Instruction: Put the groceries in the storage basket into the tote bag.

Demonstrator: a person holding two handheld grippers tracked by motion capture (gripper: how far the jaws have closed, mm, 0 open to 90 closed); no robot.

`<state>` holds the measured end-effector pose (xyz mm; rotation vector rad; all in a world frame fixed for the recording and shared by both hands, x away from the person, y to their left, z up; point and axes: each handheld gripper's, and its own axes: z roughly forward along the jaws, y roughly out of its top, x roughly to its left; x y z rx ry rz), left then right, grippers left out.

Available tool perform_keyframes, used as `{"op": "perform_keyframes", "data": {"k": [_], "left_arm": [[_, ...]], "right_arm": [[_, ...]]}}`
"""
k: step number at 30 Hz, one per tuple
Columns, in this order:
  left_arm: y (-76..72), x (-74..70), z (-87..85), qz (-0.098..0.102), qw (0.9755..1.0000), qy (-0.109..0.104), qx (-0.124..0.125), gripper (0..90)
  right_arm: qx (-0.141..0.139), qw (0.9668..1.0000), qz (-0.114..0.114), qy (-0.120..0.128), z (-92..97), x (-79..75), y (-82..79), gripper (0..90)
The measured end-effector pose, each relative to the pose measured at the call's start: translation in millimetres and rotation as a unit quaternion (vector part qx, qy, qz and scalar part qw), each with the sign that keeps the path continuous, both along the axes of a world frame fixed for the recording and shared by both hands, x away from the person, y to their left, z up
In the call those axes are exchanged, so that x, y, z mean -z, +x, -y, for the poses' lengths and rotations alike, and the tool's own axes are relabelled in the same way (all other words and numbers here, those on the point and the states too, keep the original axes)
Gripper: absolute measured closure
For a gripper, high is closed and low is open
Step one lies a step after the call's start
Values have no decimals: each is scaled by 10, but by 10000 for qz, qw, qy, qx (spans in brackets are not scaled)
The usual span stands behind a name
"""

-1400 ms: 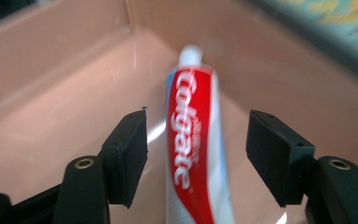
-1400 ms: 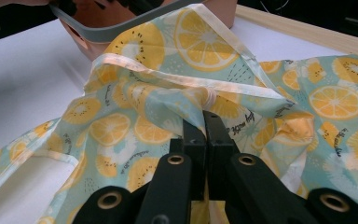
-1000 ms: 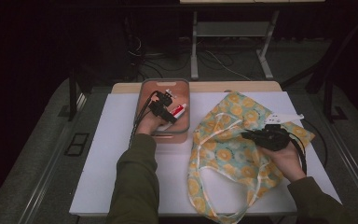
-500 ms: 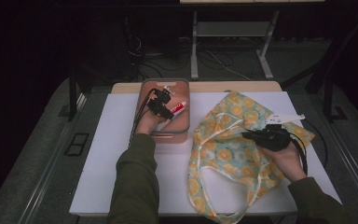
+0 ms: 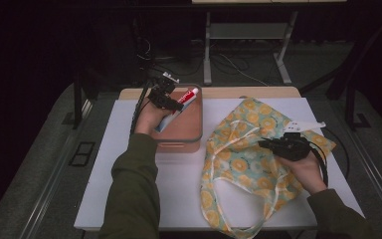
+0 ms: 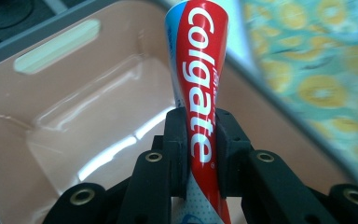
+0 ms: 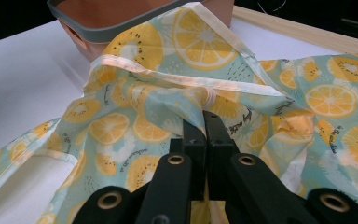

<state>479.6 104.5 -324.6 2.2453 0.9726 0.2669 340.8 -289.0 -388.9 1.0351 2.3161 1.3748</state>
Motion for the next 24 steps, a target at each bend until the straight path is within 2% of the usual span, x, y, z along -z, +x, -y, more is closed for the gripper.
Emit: {"op": "perform_keyframes", "data": {"k": [4, 7, 11, 15, 19, 23, 24], "left_arm": [[-222, -87, 3, -5, 9994, -245, 249, 767], [-412, -135, 42, 8, 9986, -276, 442, 767], [-708, -149, 141, 78, 9962, -307, 809, 767], [-955, -83, 254, 166, 9929, -389, 1109, 766], [-1191, 49, 399, 208, 9886, -538, 1393, 767], [-1341, 214, 600, 114, 9850, -568, 1626, 767], [-1364, 271, 673, 64, 9833, -532, 1738, 767]], "right_arm": [[-2, 10000, -7, -39, -16, 11, 11, 888], [4, 10000, -7, -71, -23, 19, 19, 889], [25, 9999, -22, -94, -23, 29, 35, 889], [37, 9999, -18, -112, -22, 35, 42, 889], [59, 9999, -39, -93, -16, 38, 46, 888], [54, 9999, -37, -101, -26, 41, 45, 888], [46, 9999, -33, -104, -29, 41, 44, 888]]}}
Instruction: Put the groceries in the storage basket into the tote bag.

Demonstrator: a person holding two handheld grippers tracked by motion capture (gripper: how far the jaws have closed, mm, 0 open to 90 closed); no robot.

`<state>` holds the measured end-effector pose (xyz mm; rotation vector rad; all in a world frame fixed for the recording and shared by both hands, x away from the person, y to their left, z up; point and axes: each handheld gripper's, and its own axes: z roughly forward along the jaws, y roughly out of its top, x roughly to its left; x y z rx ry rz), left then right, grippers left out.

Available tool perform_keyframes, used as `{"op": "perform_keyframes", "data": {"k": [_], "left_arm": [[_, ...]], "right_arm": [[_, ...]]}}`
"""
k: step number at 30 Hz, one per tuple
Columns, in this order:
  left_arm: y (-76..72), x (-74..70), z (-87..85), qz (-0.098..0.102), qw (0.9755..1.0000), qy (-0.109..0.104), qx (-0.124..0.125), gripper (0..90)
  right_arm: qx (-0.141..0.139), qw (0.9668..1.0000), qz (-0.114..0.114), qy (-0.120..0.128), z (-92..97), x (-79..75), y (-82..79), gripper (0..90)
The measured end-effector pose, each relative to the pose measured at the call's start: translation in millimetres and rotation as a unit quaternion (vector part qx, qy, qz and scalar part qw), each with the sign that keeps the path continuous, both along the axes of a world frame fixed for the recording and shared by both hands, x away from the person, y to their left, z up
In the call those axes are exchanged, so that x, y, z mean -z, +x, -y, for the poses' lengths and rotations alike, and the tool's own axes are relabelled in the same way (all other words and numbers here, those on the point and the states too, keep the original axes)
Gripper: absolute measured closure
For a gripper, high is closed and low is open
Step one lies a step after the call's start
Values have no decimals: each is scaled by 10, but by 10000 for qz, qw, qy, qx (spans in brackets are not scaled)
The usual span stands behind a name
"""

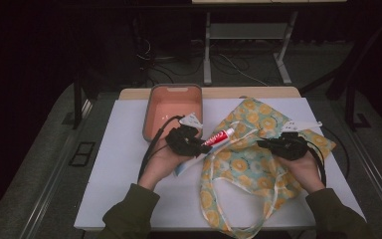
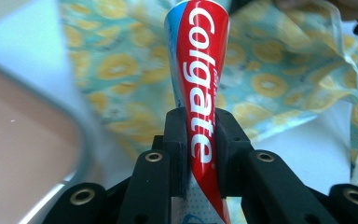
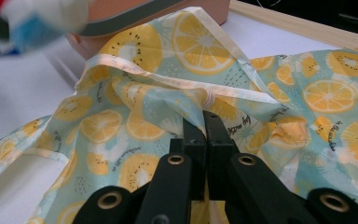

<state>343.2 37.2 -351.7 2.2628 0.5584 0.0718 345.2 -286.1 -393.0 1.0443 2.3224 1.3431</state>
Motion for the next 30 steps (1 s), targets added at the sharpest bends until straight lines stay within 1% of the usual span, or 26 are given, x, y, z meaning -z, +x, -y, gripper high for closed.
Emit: {"op": "perform_keyframes", "data": {"k": [2, 3, 5, 6, 7, 9, 11, 13, 14, 17, 19, 20, 21, 22, 24, 25, 26, 28, 30], "left_arm": [[-30, 87, 113, -26, 9999, 59, 84, 767], [-41, 150, 199, -53, 9999, 76, 141, 767], [-43, 246, 344, -139, 9995, 120, 264, 767], [-41, 290, 425, -143, 9993, 204, 293, 767], [-36, 331, 504, -133, 9988, 342, 333, 766], [-22, 418, 658, -85, 9982, 487, 344, 766], [22, 497, 784, -165, 9982, 495, 296, 765], [67, 560, 897, -163, 9982, 529, 228, 765], [87, 588, 950, -152, 9980, 578, 212, 765], [123, 663, 1061, -182, 9977, 631, 152, 763], [128, 716, 1095, -130, 9974, 703, 124, 757], [130, 735, 1093, -133, 9975, 677, 123, 753], [129, 741, 1081, -152, 9984, 538, 79, 746], [131, 730, 1057, -180, 9988, 449, 70, 732], [114, 688, 1004, -188, 9994, 302, 18, 593], [95, 666, 970, -142, 9996, 242, 1, 538], [74, 638, 926, -87, 9997, 230, -22, 482], [34, 588, 832, -50, 9998, 167, -31, 422], [-25, 534, 683, -52, 9999, 10, -127, 383]], "right_arm": [[-7, 10000, 3, 2, -4, 1, 1, 888], [-2, 10000, 3, 1, -7, 1, 1, 888], [2, 10000, 2, 16, -6, 0, 3, 888], [3, 10000, 5, 20, -4, -1, 4, 888], [9, 10000, 14, 19, -2, -2, 4, 888], [14, 10000, 9, 26, 1, -5, 0, 888], [19, 10000, 6, 39, 7, -9, -5, 888], [18, 10000, 14, 47, 11, -9, -6, 888], [13, 10000, 16, 47, 12, -9, -9, 888], [4, 10000, 12, 27, 9, -10, -14, 888], [-1, 10000, 18, 19, 8, -9, -15, 888], [0, 10000, 17, 21, 8, -9, -16, 888], [-2, 10000, 18, 19, 9, -8, -16, 888], [-3, 10000, 19, 19, 9, -8, -16, 888], [-8, 10000, 24, 17, 9, -9, -18, 888], [-9, 10000, 23, 20, 8, -9, -18, 888], [-5, 10000, 18, 18, 7, -8, -17, 888], [-13, 10000, 25, 14, 4, -4, -15, 888], [-17, 10000, 23, 8, -1, -4, -17, 888]]}}
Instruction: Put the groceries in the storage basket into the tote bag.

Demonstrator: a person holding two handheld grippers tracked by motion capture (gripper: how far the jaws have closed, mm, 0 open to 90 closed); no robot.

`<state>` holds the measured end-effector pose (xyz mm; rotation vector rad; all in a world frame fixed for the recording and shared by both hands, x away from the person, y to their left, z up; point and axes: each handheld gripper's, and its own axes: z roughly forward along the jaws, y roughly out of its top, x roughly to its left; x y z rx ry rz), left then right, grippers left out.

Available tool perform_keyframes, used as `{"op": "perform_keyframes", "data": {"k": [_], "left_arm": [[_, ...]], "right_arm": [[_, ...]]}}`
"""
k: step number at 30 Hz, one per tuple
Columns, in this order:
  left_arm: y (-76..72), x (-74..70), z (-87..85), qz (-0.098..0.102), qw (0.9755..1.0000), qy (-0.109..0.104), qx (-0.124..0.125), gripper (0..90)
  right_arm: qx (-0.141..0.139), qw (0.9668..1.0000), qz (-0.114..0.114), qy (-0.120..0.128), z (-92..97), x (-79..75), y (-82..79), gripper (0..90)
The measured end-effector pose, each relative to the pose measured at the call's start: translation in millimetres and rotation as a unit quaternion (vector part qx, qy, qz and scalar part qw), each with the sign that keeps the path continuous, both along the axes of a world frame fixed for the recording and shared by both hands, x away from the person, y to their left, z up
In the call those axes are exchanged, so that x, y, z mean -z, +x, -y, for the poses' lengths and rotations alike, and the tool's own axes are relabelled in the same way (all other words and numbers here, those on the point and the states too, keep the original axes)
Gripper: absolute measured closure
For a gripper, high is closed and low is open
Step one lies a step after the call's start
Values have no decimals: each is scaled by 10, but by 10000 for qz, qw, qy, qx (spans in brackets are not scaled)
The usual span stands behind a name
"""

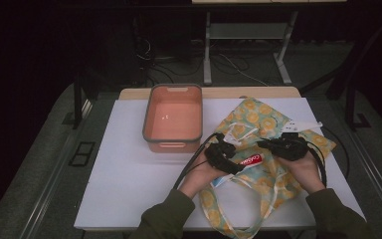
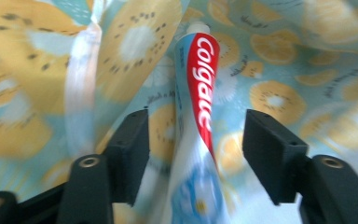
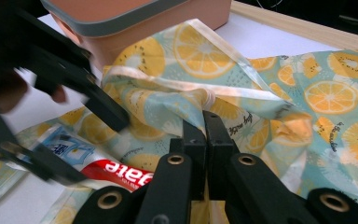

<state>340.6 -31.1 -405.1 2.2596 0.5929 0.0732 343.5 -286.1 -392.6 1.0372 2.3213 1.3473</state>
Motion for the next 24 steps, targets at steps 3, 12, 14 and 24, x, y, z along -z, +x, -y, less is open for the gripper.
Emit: {"op": "perform_keyframes", "data": {"k": [3, 12, 14, 24], "left_arm": [[-81, -44, -184, 44, 9999, -97, -28, 363], [-323, 113, -525, 94, 9999, -87, 27, 341], [-306, 162, -490, 56, 10000, -29, 63, 320], [-250, 345, -339, 148, 9989, 381, 239, 399]], "right_arm": [[0, 10000, -11, -9, -3, 1, -1, 888], [-10, 10000, -20, -34, -2, 15, -3, 888], [-6, 10000, -32, -44, -5, 21, -2, 888], [-21, 10000, -29, -70, -13, 27, -2, 889]]}}
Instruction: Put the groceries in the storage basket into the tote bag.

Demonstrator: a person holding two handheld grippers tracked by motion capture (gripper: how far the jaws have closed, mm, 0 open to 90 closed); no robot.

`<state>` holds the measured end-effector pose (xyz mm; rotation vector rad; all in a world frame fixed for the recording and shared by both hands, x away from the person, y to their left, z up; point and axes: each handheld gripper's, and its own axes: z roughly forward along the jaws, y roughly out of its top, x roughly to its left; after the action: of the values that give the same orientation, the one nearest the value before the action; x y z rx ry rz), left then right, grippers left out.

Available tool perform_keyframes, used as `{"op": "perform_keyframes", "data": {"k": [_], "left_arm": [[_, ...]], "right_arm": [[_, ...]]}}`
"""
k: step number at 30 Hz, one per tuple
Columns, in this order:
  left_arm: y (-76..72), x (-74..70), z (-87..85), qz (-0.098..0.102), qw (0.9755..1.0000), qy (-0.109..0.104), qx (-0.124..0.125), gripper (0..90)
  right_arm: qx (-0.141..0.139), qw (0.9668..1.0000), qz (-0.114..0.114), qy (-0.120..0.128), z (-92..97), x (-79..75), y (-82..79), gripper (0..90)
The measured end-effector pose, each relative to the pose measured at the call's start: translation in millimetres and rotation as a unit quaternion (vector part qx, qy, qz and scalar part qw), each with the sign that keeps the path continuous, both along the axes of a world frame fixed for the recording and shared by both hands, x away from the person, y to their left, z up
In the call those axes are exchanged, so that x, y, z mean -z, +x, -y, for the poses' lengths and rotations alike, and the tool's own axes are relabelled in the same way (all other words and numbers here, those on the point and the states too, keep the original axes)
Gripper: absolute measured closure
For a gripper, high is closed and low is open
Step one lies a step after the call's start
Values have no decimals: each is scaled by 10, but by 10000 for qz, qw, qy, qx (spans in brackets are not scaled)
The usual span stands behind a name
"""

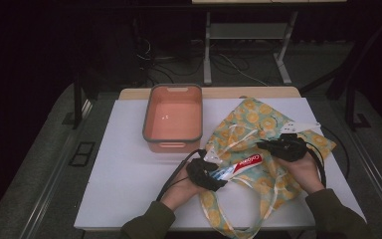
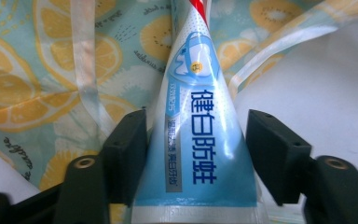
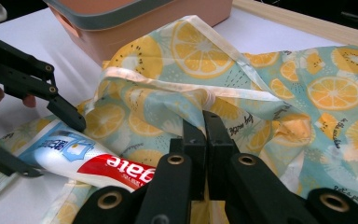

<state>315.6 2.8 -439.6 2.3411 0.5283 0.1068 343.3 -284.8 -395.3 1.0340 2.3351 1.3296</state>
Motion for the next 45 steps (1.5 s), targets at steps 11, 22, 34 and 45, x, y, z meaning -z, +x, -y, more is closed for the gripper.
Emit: {"op": "perform_keyframes", "data": {"k": [11, 22, 34, 45], "left_arm": [[15, -123, 16, 107, 9999, -13, -114, 608], [236, -249, 279, 244, 9993, -2, -290, 656], [482, -128, 856, 131, 9987, -110, -489, 650], [395, -225, 678, 155, 9986, -409, -302, 510]], "right_arm": [[-4, 10000, 1, 3, -4, -9, -9, 888], [-14, 10000, 5, 7, -10, -11, -10, 888], [-9, 10000, 21, 45, 9, -19, -12, 888], [-1, 10000, 11, 54, 21, -19, -9, 889]]}}
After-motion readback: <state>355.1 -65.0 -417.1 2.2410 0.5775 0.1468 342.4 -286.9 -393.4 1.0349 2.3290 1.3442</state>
